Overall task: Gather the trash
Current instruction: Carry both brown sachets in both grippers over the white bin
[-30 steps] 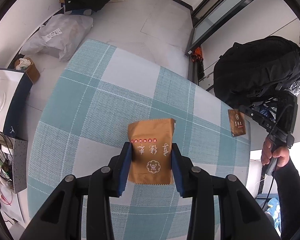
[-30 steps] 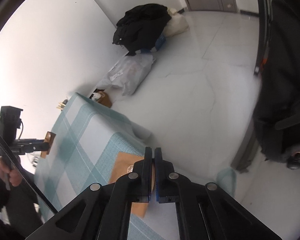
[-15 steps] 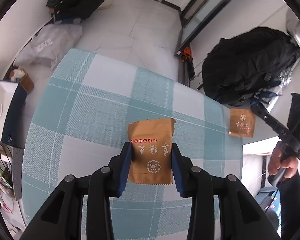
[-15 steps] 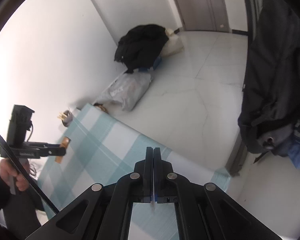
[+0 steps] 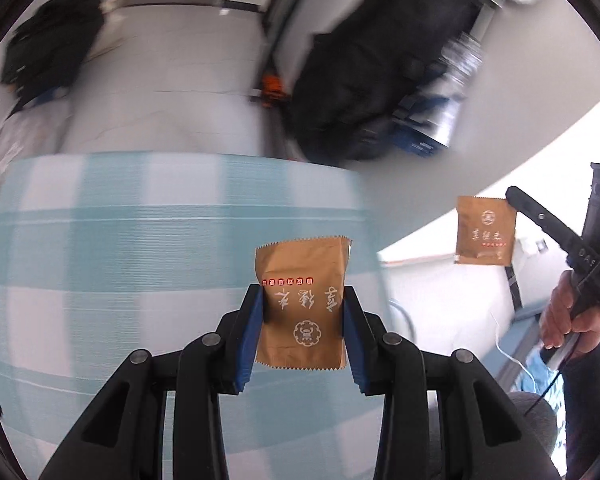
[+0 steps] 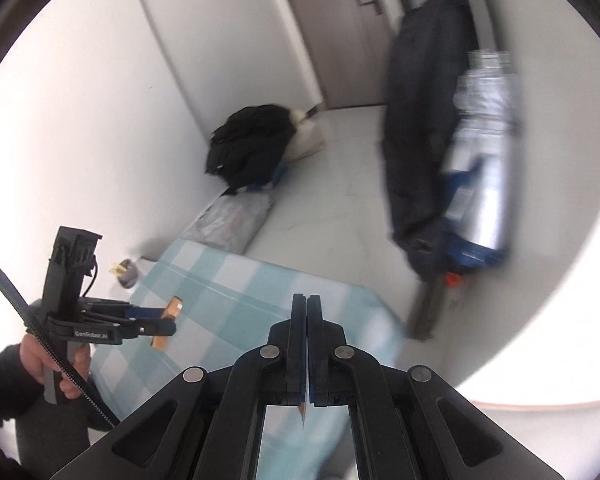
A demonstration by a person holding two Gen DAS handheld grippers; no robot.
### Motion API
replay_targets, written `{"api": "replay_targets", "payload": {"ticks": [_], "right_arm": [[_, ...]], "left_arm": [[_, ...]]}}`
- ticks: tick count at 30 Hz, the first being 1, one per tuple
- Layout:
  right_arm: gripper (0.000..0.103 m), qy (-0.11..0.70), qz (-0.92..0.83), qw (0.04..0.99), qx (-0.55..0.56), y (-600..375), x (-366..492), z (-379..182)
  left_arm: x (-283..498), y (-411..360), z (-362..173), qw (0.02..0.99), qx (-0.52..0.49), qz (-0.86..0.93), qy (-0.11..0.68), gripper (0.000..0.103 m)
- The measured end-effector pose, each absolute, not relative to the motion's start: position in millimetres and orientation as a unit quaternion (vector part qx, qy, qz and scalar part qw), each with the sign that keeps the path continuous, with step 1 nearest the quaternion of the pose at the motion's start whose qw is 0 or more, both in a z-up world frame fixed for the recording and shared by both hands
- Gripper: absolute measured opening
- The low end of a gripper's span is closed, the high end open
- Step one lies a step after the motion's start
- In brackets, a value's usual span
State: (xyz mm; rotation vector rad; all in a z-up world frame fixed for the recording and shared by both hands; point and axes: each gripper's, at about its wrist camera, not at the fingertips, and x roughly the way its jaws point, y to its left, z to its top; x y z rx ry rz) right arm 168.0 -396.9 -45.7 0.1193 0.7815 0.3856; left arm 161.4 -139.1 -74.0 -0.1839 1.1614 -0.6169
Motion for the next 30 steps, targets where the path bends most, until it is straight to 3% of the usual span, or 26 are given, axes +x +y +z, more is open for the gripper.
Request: {"api": "replay_targets", "payload": {"ticks": [7, 15, 30], "right_arm": [[0.000, 0.375, 0.116, 0.912, 0.117, -476, 105, -56], [0.000, 0.403, 0.064, 0.886, 0.220, -539, 59, -135], [0.000, 0.441, 0.007, 0.831, 0.338, -581, 35, -270]], "left_arm": [[137, -239, -73, 0.747, -0.064, -0.356, 0.558, 0.033], [119, -338, -118, 0.675, -0.012, -0.380, 0.632, 0.033], [112, -401, -206, 0.591, 0.030, -0.336, 0.733, 0.033]]}}
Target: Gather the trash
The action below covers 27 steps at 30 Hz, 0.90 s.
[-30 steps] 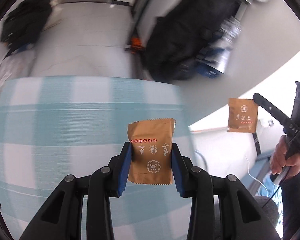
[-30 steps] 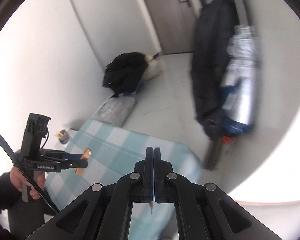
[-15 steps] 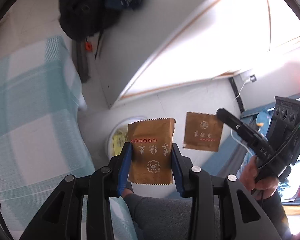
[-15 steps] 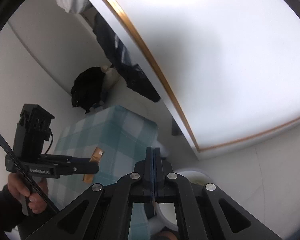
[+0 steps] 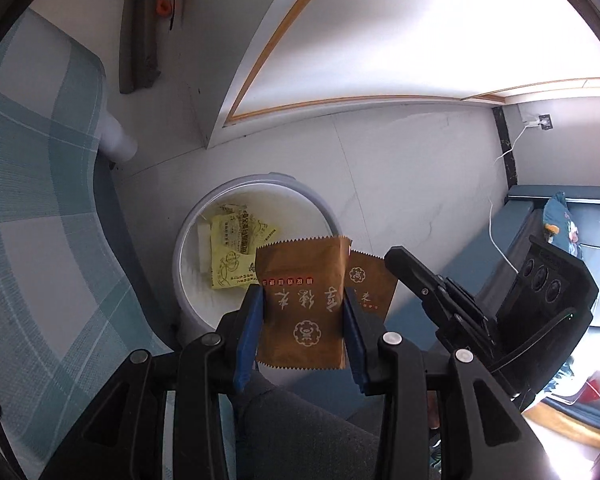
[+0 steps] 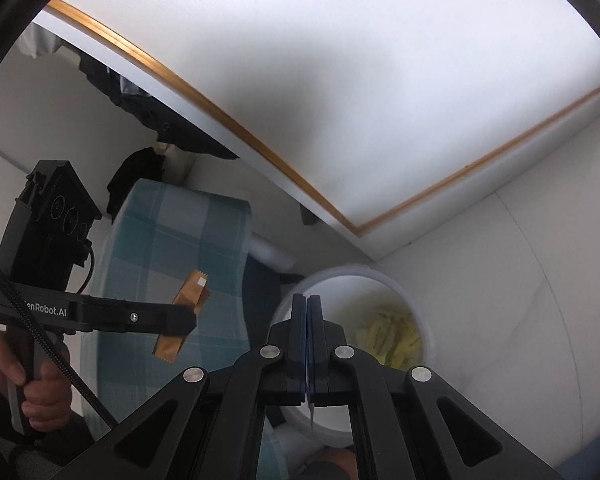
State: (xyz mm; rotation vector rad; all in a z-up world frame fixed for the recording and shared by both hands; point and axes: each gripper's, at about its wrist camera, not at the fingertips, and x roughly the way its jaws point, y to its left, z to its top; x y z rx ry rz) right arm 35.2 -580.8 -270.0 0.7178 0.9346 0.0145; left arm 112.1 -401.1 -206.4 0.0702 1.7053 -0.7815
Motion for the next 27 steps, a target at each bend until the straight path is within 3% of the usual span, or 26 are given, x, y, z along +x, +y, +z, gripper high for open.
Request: {"api": "replay_targets", "payload": {"ticks": [3, 8, 10, 13, 18, 20, 24, 27], "right_arm": [[0.001, 0.445, 0.002, 0.824, 0.350, -581, 33, -283], [0.004, 0.462, 0.014, 0.814, 0.352, -572, 43, -300], [0.011, 0.473, 0.015, 0.810, 0.347, -567, 45, -303], [0.015, 0.489, 0.025, 0.798, 0.351, -563, 44, -312], [0.050, 0.496, 0.000, 0.798, 0.342, -562, 30, -309], [0.052, 0.497, -0.017, 0.801, 0.334, -566, 22, -303], [0.067, 0.494, -0.040, 0.800, 0.338, -572, 13, -292], [0.068, 0.492, -0.049, 0.809, 0.319, -572, 7, -278]], "left_arm": [[114, -403, -217, 0.581, 0.035, -0.321, 0.747, 0.037], [117, -402, -218, 0.586, 0.044, -0.302, 0.751, 0.058], [117, -401, -216, 0.586, 0.051, -0.299, 0.751, 0.064], [115, -397, -210, 0.595, 0.060, -0.296, 0.745, 0.065], [107, -395, -188, 0.631, 0.095, -0.297, 0.710, 0.067], [105, -392, -177, 0.659, 0.109, -0.295, 0.684, 0.073], [96, -384, -152, 0.699, 0.125, -0.296, 0.639, 0.076], [89, -381, -140, 0.713, 0.132, -0.296, 0.621, 0.078]]}}
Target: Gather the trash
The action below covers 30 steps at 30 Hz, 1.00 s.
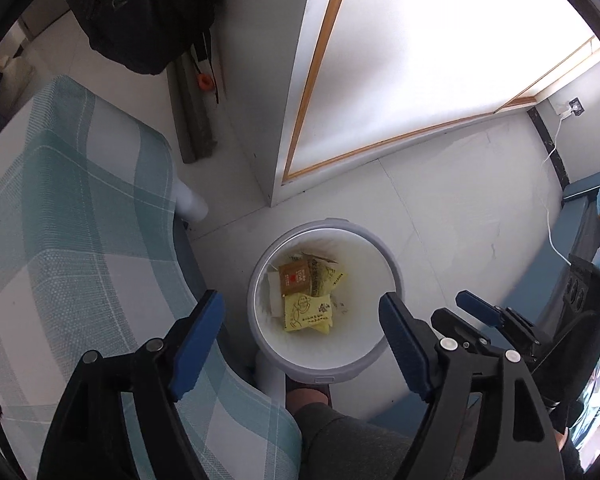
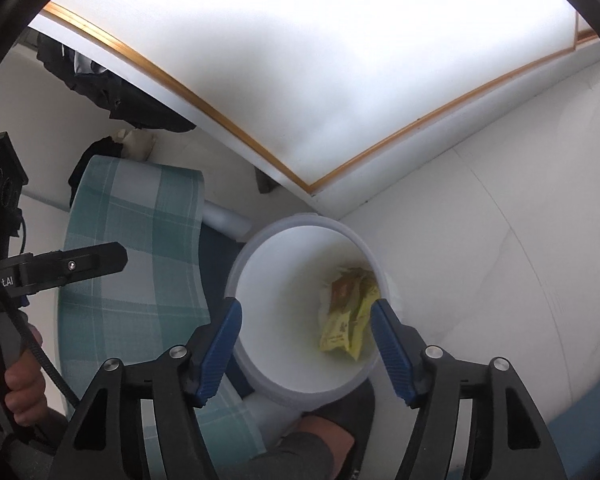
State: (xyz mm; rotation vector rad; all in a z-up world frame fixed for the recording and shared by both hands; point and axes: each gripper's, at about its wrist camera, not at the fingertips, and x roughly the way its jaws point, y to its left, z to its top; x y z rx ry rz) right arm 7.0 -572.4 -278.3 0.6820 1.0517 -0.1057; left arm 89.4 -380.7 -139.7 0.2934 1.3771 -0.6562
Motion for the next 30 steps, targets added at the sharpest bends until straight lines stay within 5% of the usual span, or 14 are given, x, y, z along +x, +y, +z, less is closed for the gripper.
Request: {"api": "replay_targets", "payload": {"ticks": [9, 30], "right_arm": [[0.081, 0.483, -0.058, 0.820, 0.302, -569, -2, -256], [0.082, 0.476, -0.065, 0.829, 0.286, -571, -2, -243]], "left_arm": [[85, -375, -130, 0.732, 0.137, -0.295, 0.599, 0.079], [78, -374, -123, 0.741, 0.138, -0.301, 0.584, 0.079]]}}
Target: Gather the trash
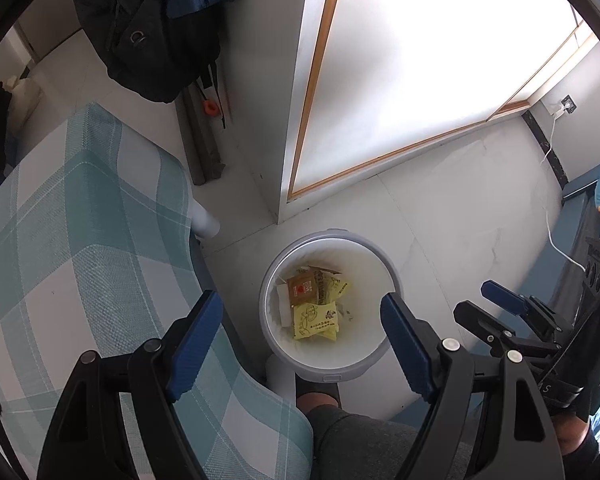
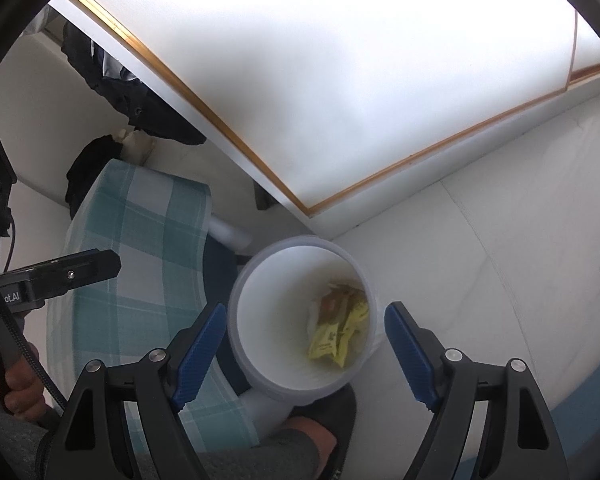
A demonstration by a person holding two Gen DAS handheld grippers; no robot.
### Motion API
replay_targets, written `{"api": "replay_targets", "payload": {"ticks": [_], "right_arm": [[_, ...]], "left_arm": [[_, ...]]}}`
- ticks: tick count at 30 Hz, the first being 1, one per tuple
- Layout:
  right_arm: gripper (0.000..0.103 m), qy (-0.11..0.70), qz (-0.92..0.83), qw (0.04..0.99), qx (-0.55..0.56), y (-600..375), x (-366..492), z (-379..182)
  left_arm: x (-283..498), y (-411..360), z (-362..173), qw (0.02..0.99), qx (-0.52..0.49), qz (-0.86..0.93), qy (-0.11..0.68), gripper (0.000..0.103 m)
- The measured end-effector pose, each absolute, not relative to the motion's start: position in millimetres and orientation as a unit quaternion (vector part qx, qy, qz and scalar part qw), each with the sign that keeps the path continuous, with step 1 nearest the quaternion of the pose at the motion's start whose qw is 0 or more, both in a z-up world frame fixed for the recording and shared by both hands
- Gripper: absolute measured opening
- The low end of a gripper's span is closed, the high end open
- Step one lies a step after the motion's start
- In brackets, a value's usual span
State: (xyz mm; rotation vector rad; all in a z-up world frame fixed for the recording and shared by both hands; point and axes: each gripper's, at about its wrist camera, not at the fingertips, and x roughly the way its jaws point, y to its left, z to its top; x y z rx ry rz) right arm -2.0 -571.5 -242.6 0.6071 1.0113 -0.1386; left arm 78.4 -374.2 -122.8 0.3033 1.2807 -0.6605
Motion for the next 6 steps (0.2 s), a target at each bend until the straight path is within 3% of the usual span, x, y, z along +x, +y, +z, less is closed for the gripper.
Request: {"api": "replay_targets", "payload": {"ticks": [6], "right_arm": [[0.082, 0.469, -0.073, 0.835, 0.278, -572, -3, -234]], "left_arm": [[83, -360, -110, 0.745, 0.068, -0.330, 0.575, 0.079]]}}
